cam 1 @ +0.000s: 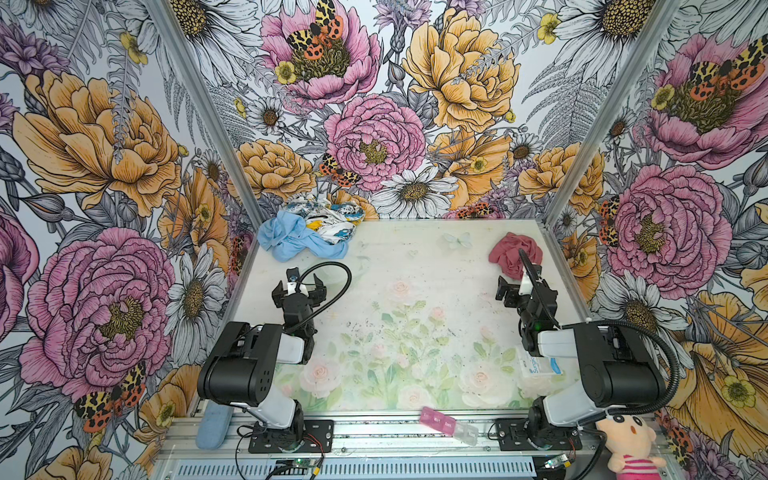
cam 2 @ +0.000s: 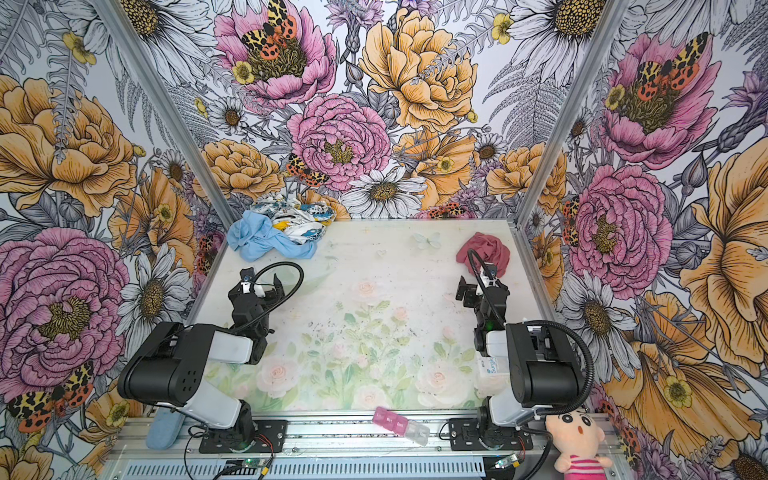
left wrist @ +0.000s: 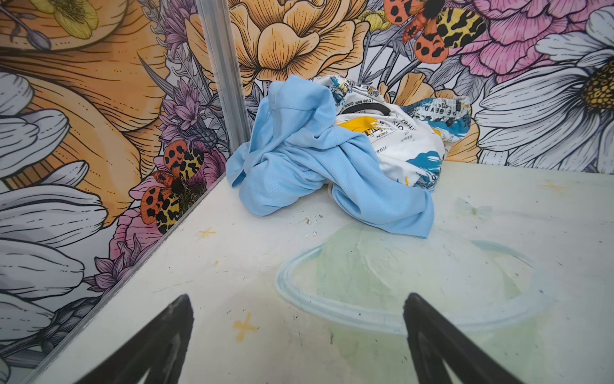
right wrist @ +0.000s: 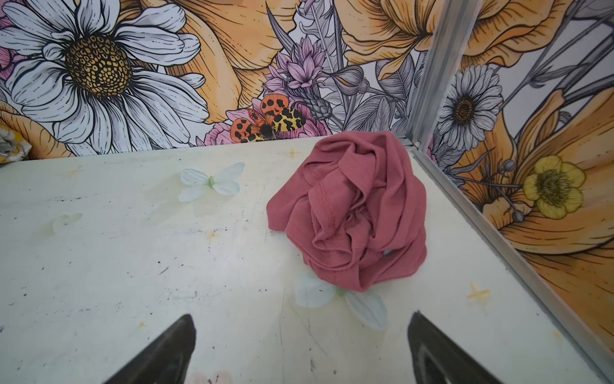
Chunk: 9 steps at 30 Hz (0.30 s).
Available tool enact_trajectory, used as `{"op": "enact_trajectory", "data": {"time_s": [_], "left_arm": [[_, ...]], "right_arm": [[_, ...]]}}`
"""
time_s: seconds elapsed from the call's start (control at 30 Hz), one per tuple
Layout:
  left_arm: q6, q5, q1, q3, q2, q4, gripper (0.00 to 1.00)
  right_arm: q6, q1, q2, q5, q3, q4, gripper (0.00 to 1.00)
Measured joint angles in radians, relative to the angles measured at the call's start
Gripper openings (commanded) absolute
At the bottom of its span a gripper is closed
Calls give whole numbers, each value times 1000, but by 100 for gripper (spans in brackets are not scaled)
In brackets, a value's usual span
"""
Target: Pick out a specific cloth from the pile
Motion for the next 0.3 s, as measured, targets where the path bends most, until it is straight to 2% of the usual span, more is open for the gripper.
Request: {"op": "enact_trajectory", "data": {"time_s": [0.3], "left_arm": [[-14, 23, 24, 11, 0, -43, 99]], "right_arm": [[-6, 0, 0, 0, 0, 0, 99]]}}
